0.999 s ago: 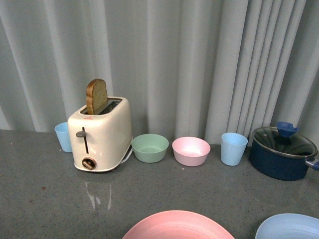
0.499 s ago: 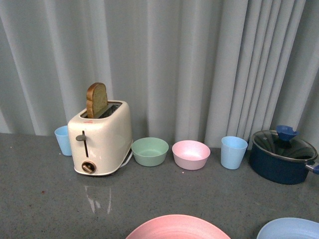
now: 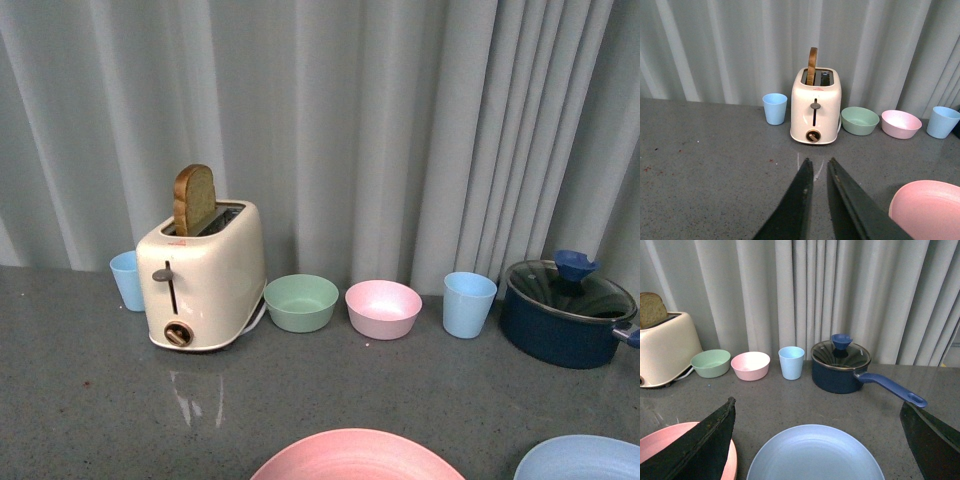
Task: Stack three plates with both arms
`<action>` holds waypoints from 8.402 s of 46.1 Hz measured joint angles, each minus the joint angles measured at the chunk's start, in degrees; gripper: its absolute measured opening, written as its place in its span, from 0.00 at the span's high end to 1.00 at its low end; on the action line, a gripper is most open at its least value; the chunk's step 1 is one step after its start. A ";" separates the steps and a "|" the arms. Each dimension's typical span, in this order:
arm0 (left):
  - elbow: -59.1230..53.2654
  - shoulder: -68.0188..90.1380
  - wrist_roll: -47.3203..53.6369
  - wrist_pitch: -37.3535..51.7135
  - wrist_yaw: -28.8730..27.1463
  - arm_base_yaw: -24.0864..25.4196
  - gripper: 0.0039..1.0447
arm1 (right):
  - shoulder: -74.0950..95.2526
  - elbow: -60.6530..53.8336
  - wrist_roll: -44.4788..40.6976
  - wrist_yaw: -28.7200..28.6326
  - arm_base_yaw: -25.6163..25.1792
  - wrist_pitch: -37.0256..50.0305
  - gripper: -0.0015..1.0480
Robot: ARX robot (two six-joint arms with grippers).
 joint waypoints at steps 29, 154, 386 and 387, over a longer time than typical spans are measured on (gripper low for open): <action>0.00 -0.09 0.04 -0.04 0.00 0.00 0.06 | 50.84 21.64 4.28 -11.13 -34.84 -15.45 0.07; 0.00 -0.09 0.07 -0.04 0.02 0.00 0.06 | 86.66 26.84 -0.61 -14.19 -23.96 12.46 0.97; 0.00 -0.15 0.04 -0.04 0.00 0.00 0.06 | 0.02 0.00 0.00 0.02 0.00 0.15 0.97; 0.00 -0.17 0.07 -0.04 0.02 0.00 0.06 | 0.02 0.00 0.00 0.02 0.00 0.09 0.97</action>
